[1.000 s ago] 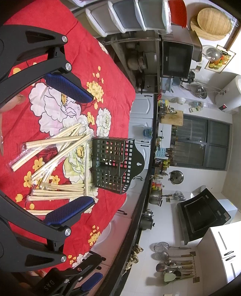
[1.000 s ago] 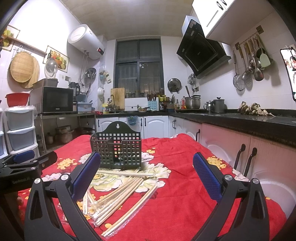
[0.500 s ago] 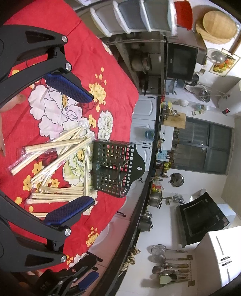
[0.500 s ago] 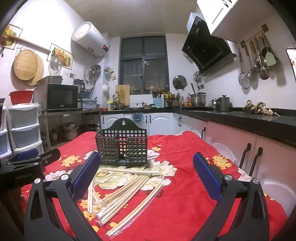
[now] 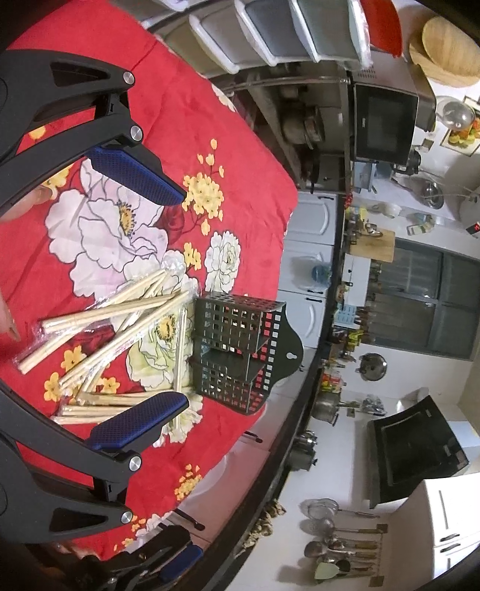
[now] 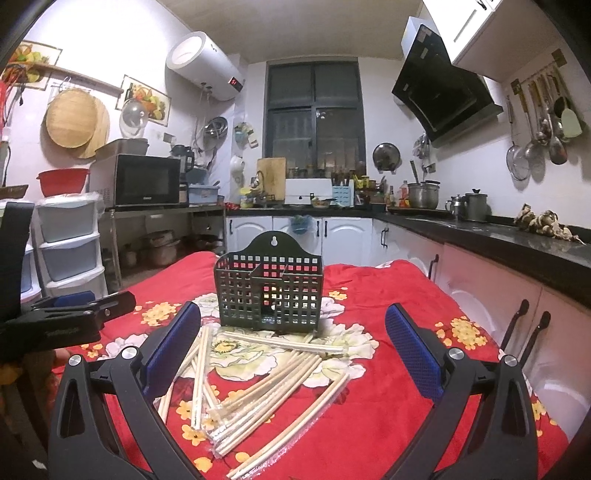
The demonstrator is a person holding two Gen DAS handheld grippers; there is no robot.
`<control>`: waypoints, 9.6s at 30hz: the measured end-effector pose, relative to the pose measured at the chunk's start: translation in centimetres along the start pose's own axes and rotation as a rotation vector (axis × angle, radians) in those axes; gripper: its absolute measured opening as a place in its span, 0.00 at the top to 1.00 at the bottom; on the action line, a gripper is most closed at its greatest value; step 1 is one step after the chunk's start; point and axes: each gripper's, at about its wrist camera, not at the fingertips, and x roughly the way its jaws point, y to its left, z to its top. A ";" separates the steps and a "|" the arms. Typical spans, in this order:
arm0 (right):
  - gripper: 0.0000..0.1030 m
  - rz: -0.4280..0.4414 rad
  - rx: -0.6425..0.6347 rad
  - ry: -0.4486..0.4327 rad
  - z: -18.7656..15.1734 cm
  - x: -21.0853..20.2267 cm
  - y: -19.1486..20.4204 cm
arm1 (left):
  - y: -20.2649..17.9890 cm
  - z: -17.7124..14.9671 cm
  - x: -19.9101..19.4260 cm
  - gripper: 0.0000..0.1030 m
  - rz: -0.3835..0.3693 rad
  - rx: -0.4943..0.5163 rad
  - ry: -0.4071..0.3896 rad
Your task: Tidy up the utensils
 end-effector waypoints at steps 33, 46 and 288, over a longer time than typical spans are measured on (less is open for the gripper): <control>0.38 0.010 0.100 0.503 -1.3 15.0 -6.2 | 2.1 3.0 16.9 0.28 -0.142 0.001 0.398; 0.60 0.030 0.191 0.602 -3.5 18.2 -8.0 | 3.8 1.9 21.4 0.54 -0.222 -0.087 0.526; 0.68 0.176 0.245 0.759 -5.5 22.1 -7.7 | 0.7 0.8 21.6 0.43 -0.173 0.028 0.583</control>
